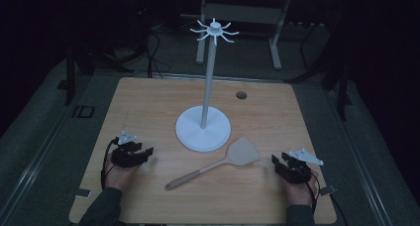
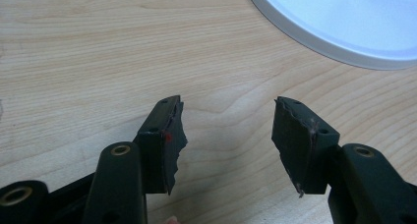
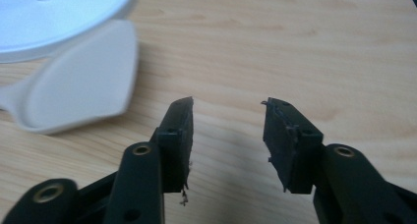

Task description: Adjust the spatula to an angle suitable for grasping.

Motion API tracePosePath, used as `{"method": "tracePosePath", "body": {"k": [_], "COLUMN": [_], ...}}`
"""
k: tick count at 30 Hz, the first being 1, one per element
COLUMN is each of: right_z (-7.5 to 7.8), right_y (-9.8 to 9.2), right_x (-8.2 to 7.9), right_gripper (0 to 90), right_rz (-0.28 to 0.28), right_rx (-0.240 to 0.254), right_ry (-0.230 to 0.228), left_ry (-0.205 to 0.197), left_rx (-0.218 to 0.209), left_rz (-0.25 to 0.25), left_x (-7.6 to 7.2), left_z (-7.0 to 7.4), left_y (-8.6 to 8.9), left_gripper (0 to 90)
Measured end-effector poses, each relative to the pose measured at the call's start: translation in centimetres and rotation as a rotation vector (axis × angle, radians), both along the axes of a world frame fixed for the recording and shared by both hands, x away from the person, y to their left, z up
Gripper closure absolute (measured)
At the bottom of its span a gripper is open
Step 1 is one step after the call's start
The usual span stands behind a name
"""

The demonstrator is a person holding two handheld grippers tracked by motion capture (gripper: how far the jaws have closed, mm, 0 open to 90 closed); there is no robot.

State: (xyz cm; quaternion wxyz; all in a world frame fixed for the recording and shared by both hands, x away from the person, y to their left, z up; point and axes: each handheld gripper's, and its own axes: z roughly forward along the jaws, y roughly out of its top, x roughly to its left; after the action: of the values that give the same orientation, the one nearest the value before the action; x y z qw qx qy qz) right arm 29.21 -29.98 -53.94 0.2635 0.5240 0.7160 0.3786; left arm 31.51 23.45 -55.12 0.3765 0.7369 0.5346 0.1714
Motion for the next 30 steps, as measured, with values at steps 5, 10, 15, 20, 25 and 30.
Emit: {"method": "tracePosePath", "body": {"k": [5, 10, 15, 20, 25, 30], "right_z": [1.2, 1.9, 2.4, 2.5, 1.8, 0.9], "right_y": [1.1, 2.0, 3.5, 4.8, 5.8, 6.2], "right_x": [-0.2, 0.2, 1.7, 3.4, 4.5, 5.4], "right_gripper": [58.9, 62.8, 67.0, 80.9, 87.7, 88.0], "right_rz": [0.067, 0.090, 0.113, 0.144, 0.173, 0.177], "right_rx": [-0.020, -0.021, -0.054, -0.081, -0.095, -0.084], "right_ry": [-0.035, -0.065, -0.079, -0.064, -0.027, 0.010], "left_ry": [0.001, 0.004, 0.009, 0.009, 0.010, 0.011], "left_rx": [-0.010, -0.004, -0.002, -0.003, -0.001, -0.006], "left_rz": [0.009, 0.005, 0.000, -0.003, -0.005, -0.003], "left_x": [0.0, 0.1, 0.2, 0.2, 0.2, 0.2], "left_z": [0.0, 0.0, -0.1, -0.1, -0.1, -0.1], "left_y": [0.2, 0.0, 0.0, -0.1, -0.2, -0.1], "left_gripper": [45.8, 45.8, 45.8, 45.9, 45.9, 46.1]}}
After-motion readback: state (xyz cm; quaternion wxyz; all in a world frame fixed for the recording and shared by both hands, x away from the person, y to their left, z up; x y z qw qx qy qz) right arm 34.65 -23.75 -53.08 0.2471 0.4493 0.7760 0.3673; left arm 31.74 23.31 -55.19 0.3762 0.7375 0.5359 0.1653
